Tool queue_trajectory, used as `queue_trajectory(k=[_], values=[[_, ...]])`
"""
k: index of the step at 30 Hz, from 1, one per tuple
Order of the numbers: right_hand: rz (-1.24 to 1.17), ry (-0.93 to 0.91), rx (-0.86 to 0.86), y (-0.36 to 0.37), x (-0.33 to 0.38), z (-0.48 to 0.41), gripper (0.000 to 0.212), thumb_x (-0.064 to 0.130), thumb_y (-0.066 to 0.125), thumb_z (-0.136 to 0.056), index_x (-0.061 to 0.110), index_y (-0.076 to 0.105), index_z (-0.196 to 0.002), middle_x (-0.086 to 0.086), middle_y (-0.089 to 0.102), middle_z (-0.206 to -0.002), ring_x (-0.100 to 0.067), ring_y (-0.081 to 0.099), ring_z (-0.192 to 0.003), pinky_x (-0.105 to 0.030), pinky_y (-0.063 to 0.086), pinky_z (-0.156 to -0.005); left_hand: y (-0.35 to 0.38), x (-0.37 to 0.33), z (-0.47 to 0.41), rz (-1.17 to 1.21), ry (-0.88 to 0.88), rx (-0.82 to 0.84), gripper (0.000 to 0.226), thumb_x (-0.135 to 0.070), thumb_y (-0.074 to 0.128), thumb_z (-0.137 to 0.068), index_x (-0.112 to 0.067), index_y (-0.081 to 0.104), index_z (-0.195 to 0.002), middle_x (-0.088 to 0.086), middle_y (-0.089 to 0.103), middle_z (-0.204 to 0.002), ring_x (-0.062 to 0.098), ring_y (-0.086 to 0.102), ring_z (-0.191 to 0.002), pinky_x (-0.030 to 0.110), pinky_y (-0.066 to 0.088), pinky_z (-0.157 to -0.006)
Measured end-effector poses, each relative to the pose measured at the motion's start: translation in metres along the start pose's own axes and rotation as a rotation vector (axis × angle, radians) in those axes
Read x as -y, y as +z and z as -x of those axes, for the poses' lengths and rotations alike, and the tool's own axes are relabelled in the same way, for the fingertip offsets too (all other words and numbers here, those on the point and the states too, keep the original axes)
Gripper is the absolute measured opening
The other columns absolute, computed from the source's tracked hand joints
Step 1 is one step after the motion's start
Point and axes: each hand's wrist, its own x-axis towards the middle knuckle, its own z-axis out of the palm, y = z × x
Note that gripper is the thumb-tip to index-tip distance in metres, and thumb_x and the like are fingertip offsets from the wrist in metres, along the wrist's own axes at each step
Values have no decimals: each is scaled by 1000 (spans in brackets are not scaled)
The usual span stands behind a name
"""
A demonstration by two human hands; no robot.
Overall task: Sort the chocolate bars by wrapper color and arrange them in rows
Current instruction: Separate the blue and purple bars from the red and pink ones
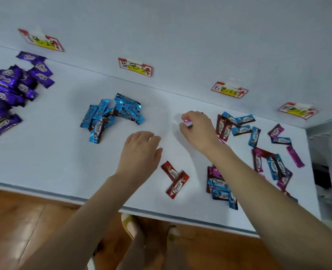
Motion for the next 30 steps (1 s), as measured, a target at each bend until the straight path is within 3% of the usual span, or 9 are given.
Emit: queue_trajectory(k=[3, 7, 9, 13, 15, 18, 21, 27, 30], values=[[24, 68, -32, -25, -36, 30, 25, 15, 51, -90, 3, 61, -110, -14, 62, -107, -28, 54, -101, -29, 38, -82, 11, -40, 8, 14, 33, 50, 25, -8, 76, -75, -2, 70, -98, 16, 69, -96, 37, 66, -90, 44, 50, -83], [6, 153, -68, -59, -89, 79, 27, 16, 52, -91, 4, 59, -115, -11, 60, -117, -24, 51, -110, -30, 38, -91, 27, -105, 17, 40, -25, 145, 37, -29, 45, -98, -17, 53, -132, 0, 53, -134, 18, 45, -126, 30, 32, -107], [5, 179, -72, -73, -118, 105, 30, 17, 51, -92, 4, 57, -118, -12, 58, -120, -25, 50, -113, -30, 37, -94, 37, -136, 25, 37, -46, 169, 34, -28, 47, -97, -15, 56, -128, 2, 56, -130, 20, 49, -122, 31, 37, -102], [-27, 213, -79, -94, -172, 149, 25, 15, 52, -91, 3, 59, -112, -13, 61, -113, -26, 53, -107, -31, 39, -89, 66, -176, 45, 45, 33, 126, 18, -5, 77, -73, -2, 70, -90, 13, 69, -83, 32, 66, -75, 38, 52, -65], [-26, 226, -60, -98, -192, 167, 27, 17, 53, -91, 4, 59, -114, -12, 61, -114, -26, 53, -107, -29, 39, -87, 78, -193, 53, 41, 17, 143, 20, -2, 79, -68, -2, 70, -86, 13, 69, -78, 33, 66, -69, 38, 53, -61], [-37, 232, -28, -96, -212, 186, 28, 17, 52, -91, 5, 58, -115, -11, 61, -115, -24, 54, -104, -26, 39, -82, 89, -212, 62, 43, -11, 160, 17, -3, 77, -71, 0, 69, -86, 16, 68, -80, 35, 65, -71, 40, 52, -63], [-37, 222, -2, -89, -221, 199, 29, 19, 52, -92, 5, 57, -118, -11, 61, -117, -22, 55, -104, -21, 36, -78, 99, -223, 68, 28, -60, 184, 19, -11, 71, -81, 0, 69, -97, 16, 69, -92, 34, 64, -86, 40, 51, -73], [-47, 265, -6, -83, -231, 221, 24, 21, 54, -91, 5, 60, -108, -11, 63, -108, -18, 56, -96, -22, 41, -74, 108, -232, 68, 38, -67, 239, 30, -20, 56, -93, -7, 62, -118, 10, 64, -115, 26, 56, -108, 33, 44, -88], [-44, 318, -45, -83, -235, 232, 21, 18, 55, -91, 2, 61, -104, -13, 62, -107, -21, 57, -96, -26, 43, -75, 115, -239, 63, 76, -28, 245, 31, -21, 54, -94, -7, 61, -120, 10, 62, -118, 24, 55, -109, 31, 44, -87]])
